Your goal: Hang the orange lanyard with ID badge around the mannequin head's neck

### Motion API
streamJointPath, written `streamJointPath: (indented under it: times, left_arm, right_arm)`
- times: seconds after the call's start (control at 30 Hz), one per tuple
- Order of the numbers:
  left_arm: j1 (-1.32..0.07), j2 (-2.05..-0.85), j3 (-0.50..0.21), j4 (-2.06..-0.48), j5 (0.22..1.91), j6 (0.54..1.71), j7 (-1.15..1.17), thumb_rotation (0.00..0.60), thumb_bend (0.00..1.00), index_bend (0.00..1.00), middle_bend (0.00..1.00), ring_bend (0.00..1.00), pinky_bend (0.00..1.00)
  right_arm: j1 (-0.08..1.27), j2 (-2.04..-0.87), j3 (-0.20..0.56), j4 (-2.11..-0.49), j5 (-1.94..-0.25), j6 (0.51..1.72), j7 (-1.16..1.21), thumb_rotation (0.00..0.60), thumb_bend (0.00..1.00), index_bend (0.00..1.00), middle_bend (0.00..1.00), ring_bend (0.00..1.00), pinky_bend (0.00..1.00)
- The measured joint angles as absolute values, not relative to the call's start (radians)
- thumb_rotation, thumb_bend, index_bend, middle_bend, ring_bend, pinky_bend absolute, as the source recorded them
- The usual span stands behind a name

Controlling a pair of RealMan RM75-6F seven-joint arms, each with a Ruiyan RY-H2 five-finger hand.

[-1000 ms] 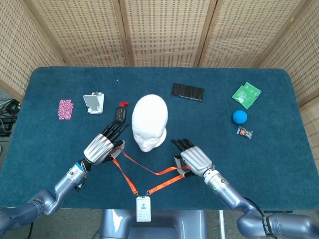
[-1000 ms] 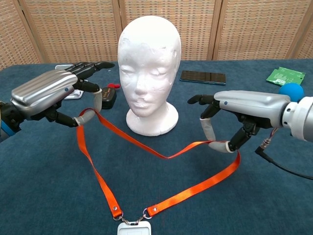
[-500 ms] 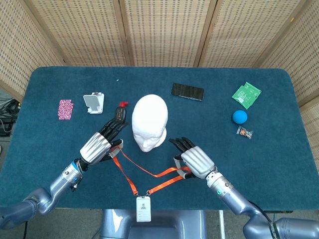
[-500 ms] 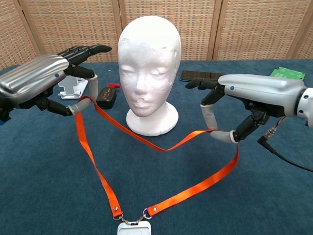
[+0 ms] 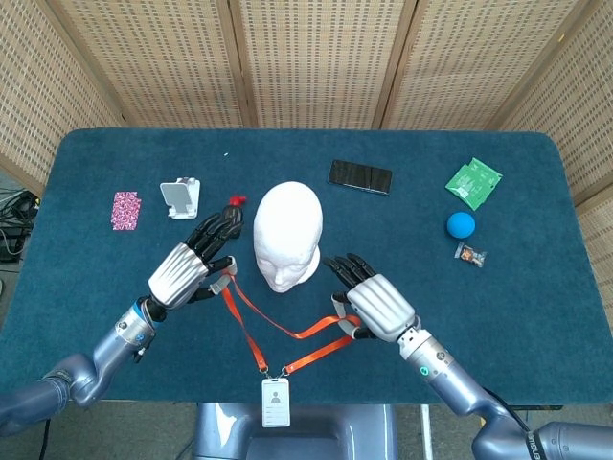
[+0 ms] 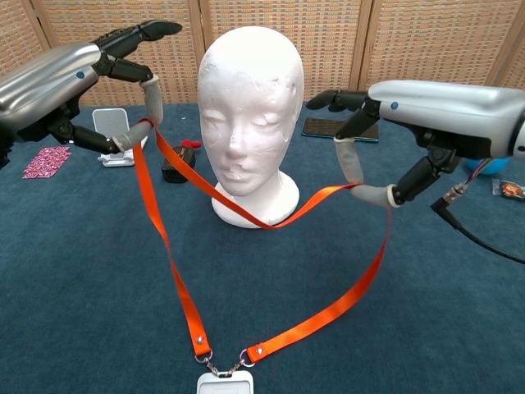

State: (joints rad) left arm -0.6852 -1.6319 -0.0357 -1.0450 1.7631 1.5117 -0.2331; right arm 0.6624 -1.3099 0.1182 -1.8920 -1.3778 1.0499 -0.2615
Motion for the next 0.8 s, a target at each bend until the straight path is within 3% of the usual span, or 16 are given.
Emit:
streamJointPath:
  times: [0.8]
  left_arm:
    - [-0.774,-1.498,-0.240,-1.315,1.500,1.277,-0.170,0.600,0.46,0.75,0.00,0.00,0.00]
  right_arm:
    - [0.699,-1.167,0.365,-1.934,-1.122,1.077,-0.117,0.600,0.64,0.76,0.00,0.00,0.00]
